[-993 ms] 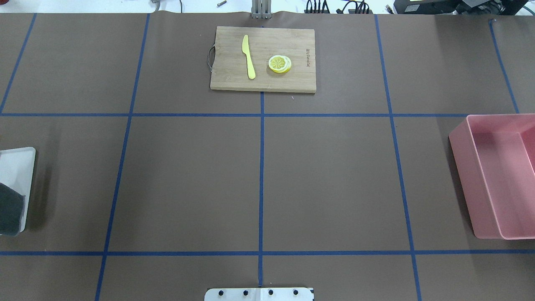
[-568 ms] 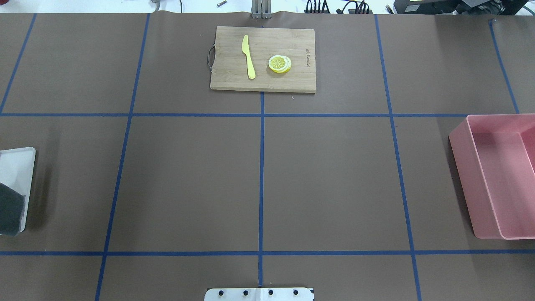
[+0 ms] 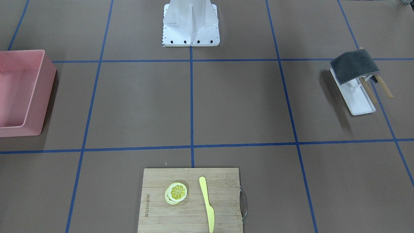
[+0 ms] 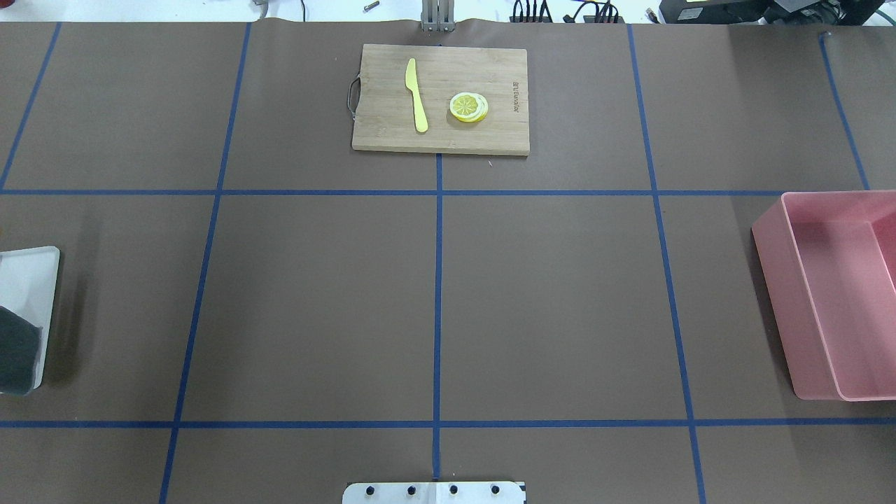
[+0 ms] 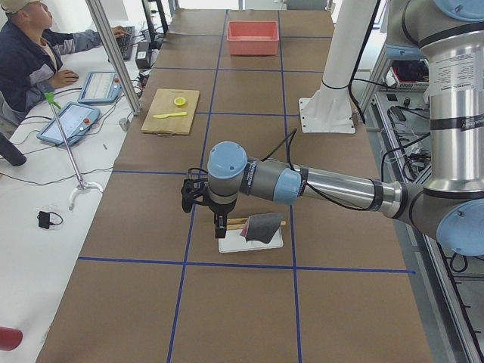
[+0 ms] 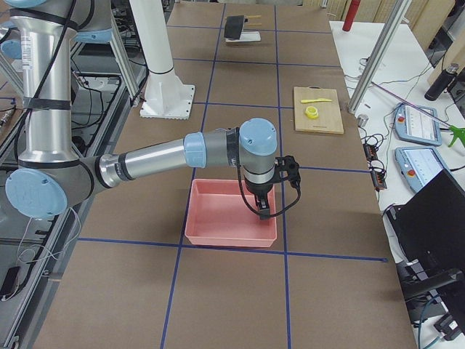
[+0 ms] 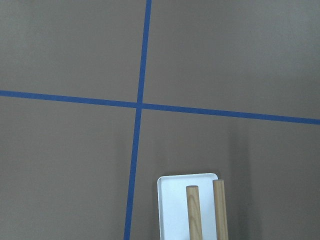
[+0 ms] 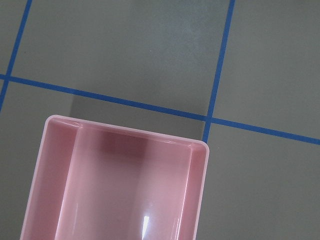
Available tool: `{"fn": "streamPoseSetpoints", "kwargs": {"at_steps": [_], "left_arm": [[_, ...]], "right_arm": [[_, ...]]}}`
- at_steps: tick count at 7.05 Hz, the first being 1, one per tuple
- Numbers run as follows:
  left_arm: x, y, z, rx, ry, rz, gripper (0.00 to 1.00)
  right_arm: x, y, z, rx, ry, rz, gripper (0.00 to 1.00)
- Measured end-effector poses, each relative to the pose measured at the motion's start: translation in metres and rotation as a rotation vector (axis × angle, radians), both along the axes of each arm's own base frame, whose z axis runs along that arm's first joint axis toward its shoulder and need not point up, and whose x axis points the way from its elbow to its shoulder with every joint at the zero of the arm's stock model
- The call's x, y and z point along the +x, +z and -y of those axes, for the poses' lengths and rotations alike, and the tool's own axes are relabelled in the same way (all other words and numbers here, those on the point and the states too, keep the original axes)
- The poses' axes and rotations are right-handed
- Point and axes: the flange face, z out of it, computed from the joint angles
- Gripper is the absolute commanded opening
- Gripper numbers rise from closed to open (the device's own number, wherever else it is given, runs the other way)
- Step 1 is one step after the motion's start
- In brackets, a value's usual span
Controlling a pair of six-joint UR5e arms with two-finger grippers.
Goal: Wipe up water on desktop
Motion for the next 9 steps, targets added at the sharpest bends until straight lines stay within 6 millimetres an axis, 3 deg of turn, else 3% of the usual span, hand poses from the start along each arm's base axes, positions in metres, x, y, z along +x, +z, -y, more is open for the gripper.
{"fn": "streamPoseSetpoints", "kwargs": {"at_steps": [2,4,5,8,9], "left_arm": [[0.003,0.005,-0.004,-0.012,0.008,-0.012,0.98],[0.019,0.028,-0.012,-0.066,0.043,-0.008,0.97],[0.032,0.036,-0.015,-0.102,0.062,-0.012,0.97],[0.097,0.041,-0.021,-0.261,0.088,-0.017,0.93],[0.107,0.047,-0.028,-0.288,0.100,-0.013,0.91]], "right_arm": [[0.000,0.000,0.000,0.001,0.000,-0.001,1.00],[0.000,-0.001,0.000,0.001,0.001,0.001,1.00],[0.000,-0.001,0.000,0.002,0.001,0.002,1.00],[-0.001,0.000,-0.001,-0.003,0.000,0.006,1.00],[-0.001,0.001,-0.001,-0.004,-0.001,0.007,1.00]]}}
